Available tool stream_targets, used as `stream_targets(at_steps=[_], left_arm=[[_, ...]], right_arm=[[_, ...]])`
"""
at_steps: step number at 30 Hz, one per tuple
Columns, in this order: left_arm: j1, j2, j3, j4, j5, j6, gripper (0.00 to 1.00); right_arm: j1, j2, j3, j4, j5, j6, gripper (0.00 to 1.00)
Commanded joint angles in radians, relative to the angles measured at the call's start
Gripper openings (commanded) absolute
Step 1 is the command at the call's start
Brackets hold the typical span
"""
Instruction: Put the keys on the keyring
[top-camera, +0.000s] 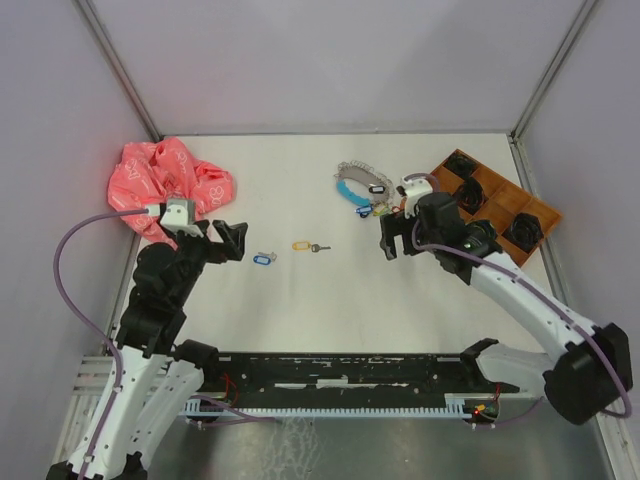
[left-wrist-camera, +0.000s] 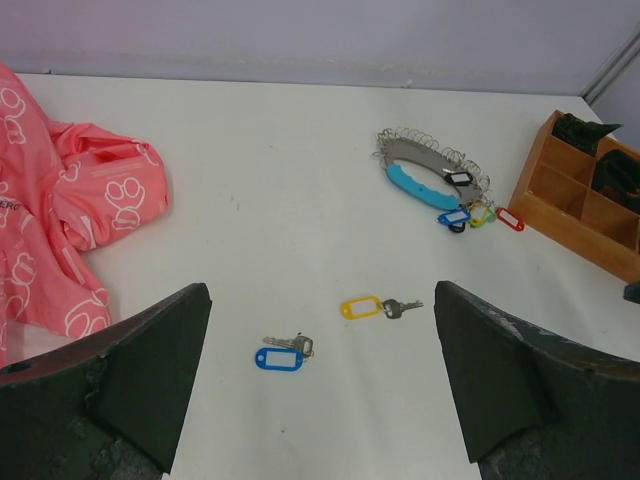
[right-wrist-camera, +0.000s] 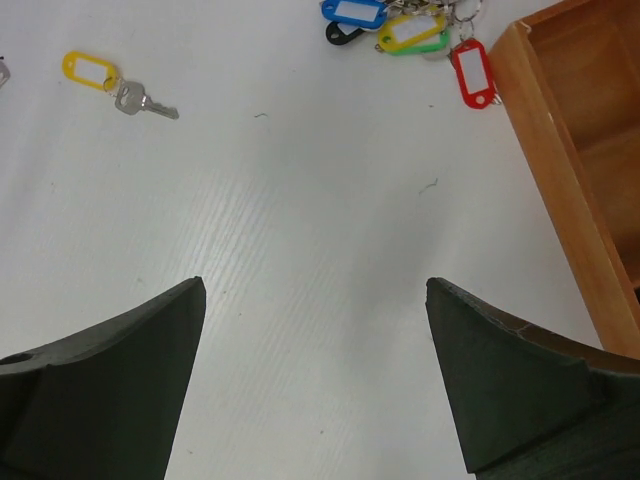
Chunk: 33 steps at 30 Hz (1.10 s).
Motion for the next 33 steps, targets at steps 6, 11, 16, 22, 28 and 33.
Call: stream_targets(at_steps=[6,11,16,22,28,33], left_arm=[[-0.008,0.041,0.004,0.013,0.029,0.046,0.99],[-0.007,0.061,0.006,0.012,0.039,0.049,0.99],[-0.006,0.081,0.006,0.013,0.055,0.053,0.99],[-0.005,0.099,0.006,0.016,0.079,0.057,0.99],[0.0,0.111,0.006,0.018,0.089,0.058,0.99],[0.002,0.117,0.002,0.024,0.113,0.06,0.99]], right_arm=[[-0.003,0.412,0.176,0.324,-0.069,-0.117,0.97],[-0.031,0.635,0.316,0.367,-0.09,-0.162,0.93],[-0.05,0.846,0.521,0.324,-0.141,-0.197,0.88],[-0.057,1.047,0.731,0.246,-0.179,-0.208,0.83],[-0.059,1.181,0.888,0.132,-0.168,-0.202,0.74],[-0.057,1.224,0.934,0.07,-0.187,-0.196,0.63]])
